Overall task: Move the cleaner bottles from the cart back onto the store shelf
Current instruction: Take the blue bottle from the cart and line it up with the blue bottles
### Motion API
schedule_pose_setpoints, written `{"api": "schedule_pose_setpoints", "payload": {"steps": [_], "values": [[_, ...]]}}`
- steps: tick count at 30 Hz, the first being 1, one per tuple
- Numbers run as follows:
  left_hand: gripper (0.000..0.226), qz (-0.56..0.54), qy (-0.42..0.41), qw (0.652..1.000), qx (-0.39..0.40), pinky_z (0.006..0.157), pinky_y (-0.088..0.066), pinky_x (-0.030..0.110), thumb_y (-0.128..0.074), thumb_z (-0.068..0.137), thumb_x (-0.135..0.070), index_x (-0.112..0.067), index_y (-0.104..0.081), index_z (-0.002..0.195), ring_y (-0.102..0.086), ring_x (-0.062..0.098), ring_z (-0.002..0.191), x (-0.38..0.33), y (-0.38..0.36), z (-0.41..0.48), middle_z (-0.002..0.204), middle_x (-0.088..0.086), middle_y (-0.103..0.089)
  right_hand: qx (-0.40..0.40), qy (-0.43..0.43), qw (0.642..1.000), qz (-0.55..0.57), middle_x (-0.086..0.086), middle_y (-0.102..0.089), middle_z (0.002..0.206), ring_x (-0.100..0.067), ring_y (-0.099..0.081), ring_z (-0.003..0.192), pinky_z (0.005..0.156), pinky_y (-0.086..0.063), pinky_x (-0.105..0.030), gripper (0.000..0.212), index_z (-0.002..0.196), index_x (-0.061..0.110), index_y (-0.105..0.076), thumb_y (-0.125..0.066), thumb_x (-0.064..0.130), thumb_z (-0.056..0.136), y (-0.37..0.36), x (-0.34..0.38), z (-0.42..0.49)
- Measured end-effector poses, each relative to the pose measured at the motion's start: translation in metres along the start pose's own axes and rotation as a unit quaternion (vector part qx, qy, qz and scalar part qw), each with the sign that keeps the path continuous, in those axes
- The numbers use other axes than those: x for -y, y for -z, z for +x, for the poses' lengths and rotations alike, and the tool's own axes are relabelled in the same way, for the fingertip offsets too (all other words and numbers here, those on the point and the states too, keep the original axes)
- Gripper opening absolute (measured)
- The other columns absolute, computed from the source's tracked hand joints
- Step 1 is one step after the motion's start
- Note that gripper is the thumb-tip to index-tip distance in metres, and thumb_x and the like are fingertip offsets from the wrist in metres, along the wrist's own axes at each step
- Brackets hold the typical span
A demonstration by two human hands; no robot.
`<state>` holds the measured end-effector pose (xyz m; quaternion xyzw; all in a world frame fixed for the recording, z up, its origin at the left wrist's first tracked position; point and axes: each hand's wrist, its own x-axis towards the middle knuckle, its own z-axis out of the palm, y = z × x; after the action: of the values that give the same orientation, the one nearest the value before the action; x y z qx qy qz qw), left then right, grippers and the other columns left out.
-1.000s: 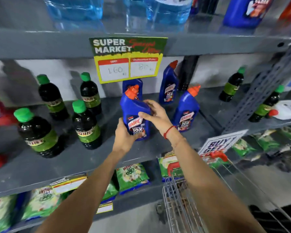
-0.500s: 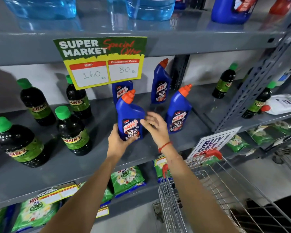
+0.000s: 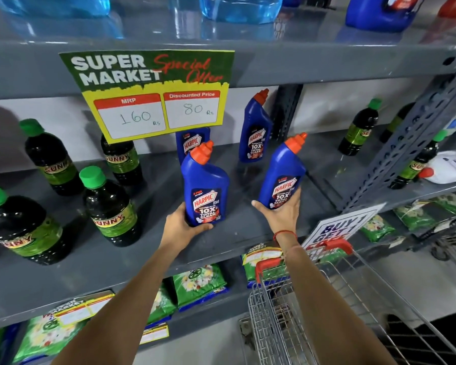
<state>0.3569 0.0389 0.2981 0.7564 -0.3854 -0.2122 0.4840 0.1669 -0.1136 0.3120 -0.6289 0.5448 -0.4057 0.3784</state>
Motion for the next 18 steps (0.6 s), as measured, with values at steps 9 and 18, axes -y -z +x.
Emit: {"api": "schedule_pose_setpoints", "payload": {"steps": [9, 18], "values": [[0.060, 0.023, 0.004, 0.999, 0.032, 0.062, -0.041, 0.005, -0.089, 0.053, -0.024, -0.015, -0.058, 0.104, -0.060, 0.002, 0.076, -0.005, 0.003, 0.006, 0.089, -0.006, -0.067, -0.033, 0.008, 0.999, -0.004, -0.014, -0.047, 0.129, -0.029, -0.047, 0.119, 0.100, -0.041, -0.036, 0.108, 0.136, 0.012, -0.025, -0.085, 0.033, 0.049, -0.004, 0.000, 0.001], [0.067, 0.020, 0.005, 0.999, 0.040, 0.073, -0.046, 0.020, -0.088, 0.056, -0.023, -0.013, -0.054, 0.113, -0.060, 0.009, 0.084, -0.011, 0.006, -0.003, 0.103, 0.001, -0.069, 0.002, -0.012, 1.000, -0.025, -0.018, -0.040, 0.138, -0.034, -0.039, 0.128, 0.107, -0.036, -0.043, 0.117, 0.141, 0.008, -0.018, -0.086, 0.037, 0.050, 0.007, 0.001, -0.004]]}}
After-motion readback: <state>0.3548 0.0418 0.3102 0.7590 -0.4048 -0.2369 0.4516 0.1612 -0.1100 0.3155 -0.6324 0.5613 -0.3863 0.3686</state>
